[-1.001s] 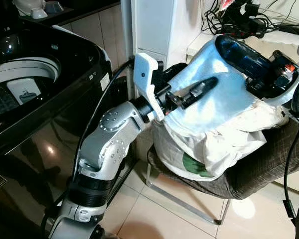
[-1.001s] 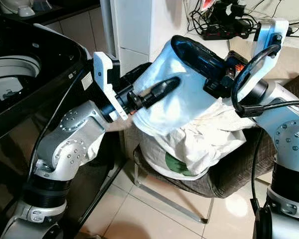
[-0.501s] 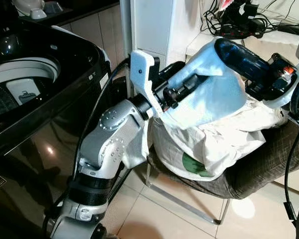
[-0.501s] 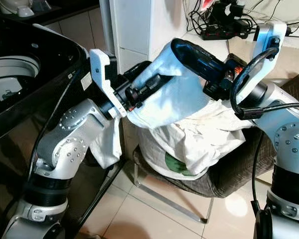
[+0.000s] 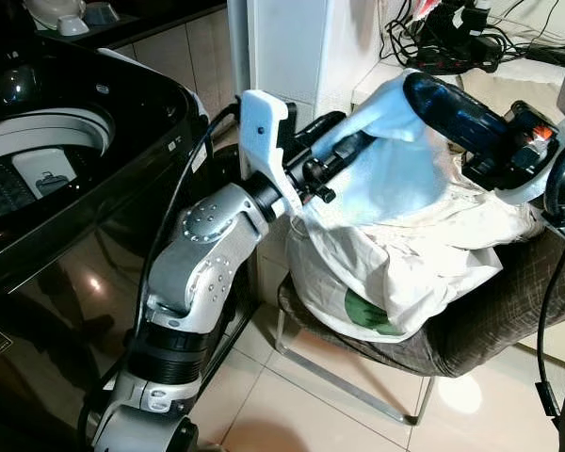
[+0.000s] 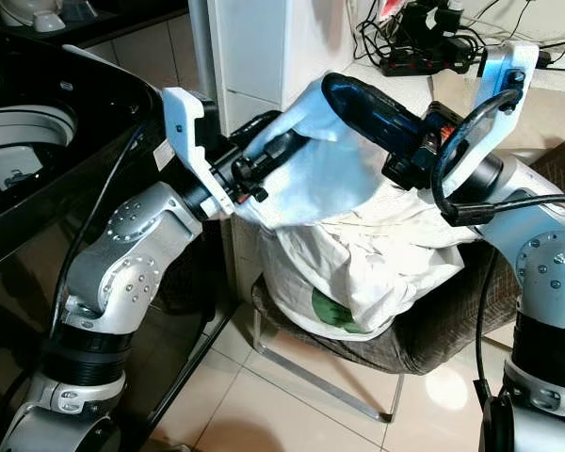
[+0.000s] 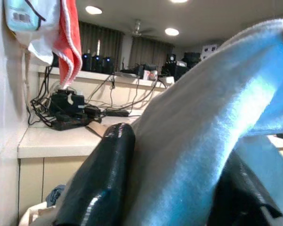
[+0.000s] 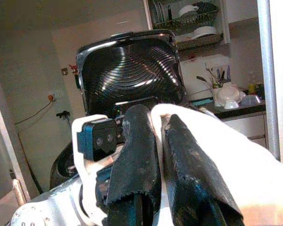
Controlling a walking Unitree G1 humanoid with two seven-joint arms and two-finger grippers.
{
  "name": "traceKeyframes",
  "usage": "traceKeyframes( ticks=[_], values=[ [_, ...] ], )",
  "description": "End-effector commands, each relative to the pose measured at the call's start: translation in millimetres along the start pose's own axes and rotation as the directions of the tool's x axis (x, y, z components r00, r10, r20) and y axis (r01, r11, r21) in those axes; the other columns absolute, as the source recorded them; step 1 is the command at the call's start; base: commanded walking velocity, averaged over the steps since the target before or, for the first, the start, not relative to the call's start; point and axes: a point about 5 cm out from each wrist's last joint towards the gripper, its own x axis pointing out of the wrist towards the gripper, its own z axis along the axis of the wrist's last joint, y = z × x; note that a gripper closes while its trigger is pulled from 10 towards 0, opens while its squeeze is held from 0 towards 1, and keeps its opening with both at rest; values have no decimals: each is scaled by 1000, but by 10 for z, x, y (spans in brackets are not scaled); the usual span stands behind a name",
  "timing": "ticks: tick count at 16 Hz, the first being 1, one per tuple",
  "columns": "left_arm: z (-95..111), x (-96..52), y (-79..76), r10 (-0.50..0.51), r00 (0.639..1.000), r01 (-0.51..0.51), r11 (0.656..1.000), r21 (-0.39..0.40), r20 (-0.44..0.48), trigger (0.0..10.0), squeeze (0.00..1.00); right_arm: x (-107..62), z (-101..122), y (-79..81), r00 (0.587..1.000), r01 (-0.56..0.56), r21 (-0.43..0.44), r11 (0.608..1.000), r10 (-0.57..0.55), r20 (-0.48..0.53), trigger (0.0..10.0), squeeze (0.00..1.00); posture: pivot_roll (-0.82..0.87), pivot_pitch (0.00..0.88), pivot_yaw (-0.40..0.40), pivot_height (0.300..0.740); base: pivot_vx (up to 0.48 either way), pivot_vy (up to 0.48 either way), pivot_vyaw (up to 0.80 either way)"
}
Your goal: Clothes washing
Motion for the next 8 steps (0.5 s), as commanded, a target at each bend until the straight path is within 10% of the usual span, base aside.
traceKeyframes(
  ticks=[1, 4, 5, 6, 8],
  values=[
    [11, -30, 83, 48, 999, -48, 999, 8, 9, 0, 0, 12, 26, 50, 1000, -18, -26, 1000, 18, 0, 0, 0, -74, 0, -16, 740, 0, 0, 0],
    [25, -35, 124, 71, 997, -72, 997, 10, 18, 0, 0, 19, 14, 53, 1000, -9, -34, 999, 8, -3, 0, 0, -73, 0, -13, 740, 0, 0, 0],
    [34, -40, 151, 87, 996, -87, 996, 10, 25, 0, 0, 21, 5, 34, 1000, 24, -55, 998, -25, -9, 10000, 133, -71, 0, -10, 740, 0, 0, 0],
    [49, -48, 181, 105, 994, -106, 994, 10, 35, 0, 0, 20, -2, 3, 999, 54, -44, 998, -54, -2, 10000, 1000, -71, 0, -8, 740, 0, 0, 0],
    [109, -97, 300, 180, 982, -182, 982, 40, 49, 0, 0, -2, 3, 11, 996, 85, -47, 995, -84, 22, 10000, 1000, -68, 0, -4, 740, 0, 0, 0]
  ],
)
